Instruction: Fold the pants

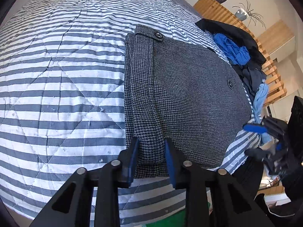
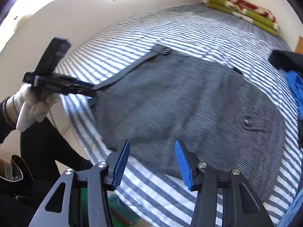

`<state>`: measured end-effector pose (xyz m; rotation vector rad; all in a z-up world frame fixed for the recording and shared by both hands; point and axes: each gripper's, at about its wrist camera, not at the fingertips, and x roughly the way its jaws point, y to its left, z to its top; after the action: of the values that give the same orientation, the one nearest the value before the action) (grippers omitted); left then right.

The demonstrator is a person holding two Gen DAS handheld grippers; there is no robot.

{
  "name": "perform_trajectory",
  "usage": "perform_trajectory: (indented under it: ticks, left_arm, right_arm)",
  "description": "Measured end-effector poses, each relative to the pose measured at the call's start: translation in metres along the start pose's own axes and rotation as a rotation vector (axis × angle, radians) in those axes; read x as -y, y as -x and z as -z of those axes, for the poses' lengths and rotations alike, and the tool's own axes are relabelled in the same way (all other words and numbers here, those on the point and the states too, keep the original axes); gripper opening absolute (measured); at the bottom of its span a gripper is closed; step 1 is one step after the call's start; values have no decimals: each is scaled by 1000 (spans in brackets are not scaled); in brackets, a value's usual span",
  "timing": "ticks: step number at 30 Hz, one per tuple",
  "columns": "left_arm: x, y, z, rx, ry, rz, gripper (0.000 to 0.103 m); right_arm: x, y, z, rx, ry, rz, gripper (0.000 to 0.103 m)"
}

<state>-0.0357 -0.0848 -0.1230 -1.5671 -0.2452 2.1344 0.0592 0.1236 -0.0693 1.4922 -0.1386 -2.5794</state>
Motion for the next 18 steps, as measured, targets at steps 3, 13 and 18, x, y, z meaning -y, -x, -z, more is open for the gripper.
perform_trajectory:
  ticks: [3,13,18]
  left_arm:
    - [3,0,-1,-3,-7,6,18]
    - [33,40,11,33,-108,13,13]
    - [19,12,41,-112,-93,-59,28]
  right_arm:
    - [-39,-29,-10,-11,81,-39,46]
    - [-75,-49,-8,-87,146,77,3]
    - [-83,-50,14,-125,187,53,4]
